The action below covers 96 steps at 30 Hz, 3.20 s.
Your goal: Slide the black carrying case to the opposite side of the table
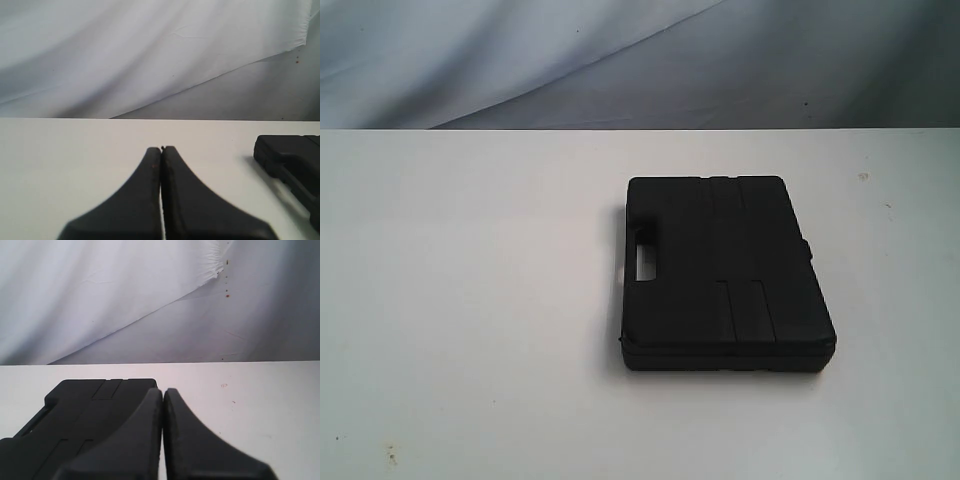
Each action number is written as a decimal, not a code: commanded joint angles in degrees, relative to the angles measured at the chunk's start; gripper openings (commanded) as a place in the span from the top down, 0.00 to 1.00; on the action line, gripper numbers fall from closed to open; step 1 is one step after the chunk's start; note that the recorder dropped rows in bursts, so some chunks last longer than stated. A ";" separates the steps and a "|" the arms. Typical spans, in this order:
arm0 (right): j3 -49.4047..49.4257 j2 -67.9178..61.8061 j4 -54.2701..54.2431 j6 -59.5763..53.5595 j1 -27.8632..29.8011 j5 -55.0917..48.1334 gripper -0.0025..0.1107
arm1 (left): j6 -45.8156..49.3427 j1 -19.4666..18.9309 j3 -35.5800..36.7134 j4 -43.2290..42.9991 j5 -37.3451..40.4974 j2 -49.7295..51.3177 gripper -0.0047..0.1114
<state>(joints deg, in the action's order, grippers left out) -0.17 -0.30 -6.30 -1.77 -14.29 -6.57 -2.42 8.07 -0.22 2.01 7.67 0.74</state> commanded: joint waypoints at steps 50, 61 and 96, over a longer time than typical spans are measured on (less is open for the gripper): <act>0.17 0.30 -0.48 -0.61 0.49 -0.13 0.98 | 22.22 -0.13 -40.69 35.39 25.98 41.52 0.96; 0.17 0.30 -0.48 -0.61 0.49 -0.13 0.98 | 21.72 5.32 -46.81 36.05 27.99 57.68 0.96; 0.17 0.30 -0.48 -0.61 0.49 -0.13 0.98 | -24.99 27.88 -86.51 -2.98 39.58 110.90 0.96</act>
<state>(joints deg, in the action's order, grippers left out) -0.17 -0.30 -6.30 -1.77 -14.29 -6.71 -24.77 35.96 -83.62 -0.34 45.31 108.65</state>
